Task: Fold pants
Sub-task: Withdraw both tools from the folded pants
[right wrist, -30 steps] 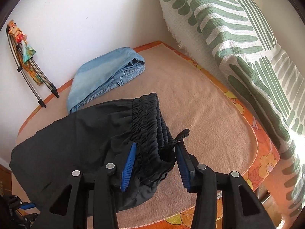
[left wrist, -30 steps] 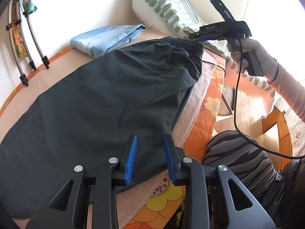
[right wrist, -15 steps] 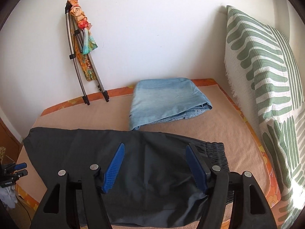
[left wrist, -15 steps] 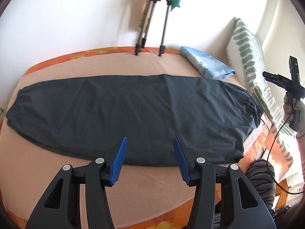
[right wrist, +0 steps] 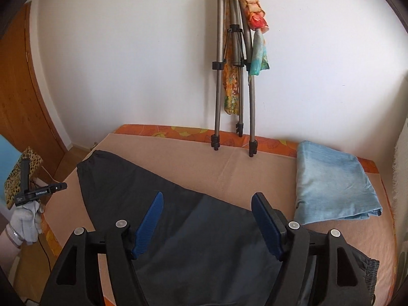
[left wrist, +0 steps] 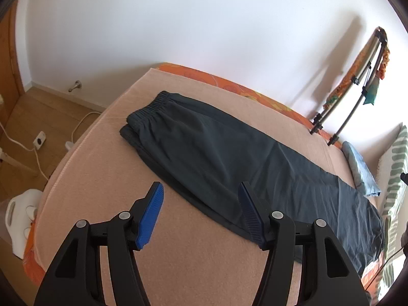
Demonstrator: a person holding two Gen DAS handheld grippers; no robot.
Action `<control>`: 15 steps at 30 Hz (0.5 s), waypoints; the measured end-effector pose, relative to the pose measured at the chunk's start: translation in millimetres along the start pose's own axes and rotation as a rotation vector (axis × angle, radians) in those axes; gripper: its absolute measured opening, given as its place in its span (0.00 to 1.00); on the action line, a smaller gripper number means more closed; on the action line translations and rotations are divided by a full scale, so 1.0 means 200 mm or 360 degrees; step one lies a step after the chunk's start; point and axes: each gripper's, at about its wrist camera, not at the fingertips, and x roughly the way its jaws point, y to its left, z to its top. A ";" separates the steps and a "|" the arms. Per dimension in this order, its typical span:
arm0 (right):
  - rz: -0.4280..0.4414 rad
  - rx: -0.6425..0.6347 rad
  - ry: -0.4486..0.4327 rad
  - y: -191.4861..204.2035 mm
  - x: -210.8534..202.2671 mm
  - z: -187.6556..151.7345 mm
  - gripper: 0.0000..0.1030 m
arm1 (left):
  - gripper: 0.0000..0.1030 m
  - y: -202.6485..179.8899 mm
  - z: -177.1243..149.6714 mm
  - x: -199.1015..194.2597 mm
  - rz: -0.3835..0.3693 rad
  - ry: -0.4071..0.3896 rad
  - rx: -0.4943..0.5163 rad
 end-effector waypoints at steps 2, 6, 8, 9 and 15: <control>0.0074 -0.0037 0.0022 0.10 0.09 0.04 0.74 | 0.60 0.11 0.05 0.06 0.0010 -0.0003 -0.0128; 0.0234 -0.0088 0.0109 0.31 0.32 0.13 0.74 | 0.60 0.29 0.11 0.20 0.0043 -0.0015 -0.0326; 0.0299 -0.0102 0.0148 0.42 0.44 0.18 0.74 | 0.61 0.34 0.14 0.27 0.0041 -0.0029 -0.0386; 0.0341 -0.0110 0.0163 0.48 0.50 0.20 0.74 | 0.61 0.37 0.15 0.31 0.0053 -0.0029 -0.0417; 0.0510 -0.0159 0.0253 0.85 0.79 0.35 0.74 | 0.61 0.49 0.18 0.45 0.0024 -0.0047 -0.0571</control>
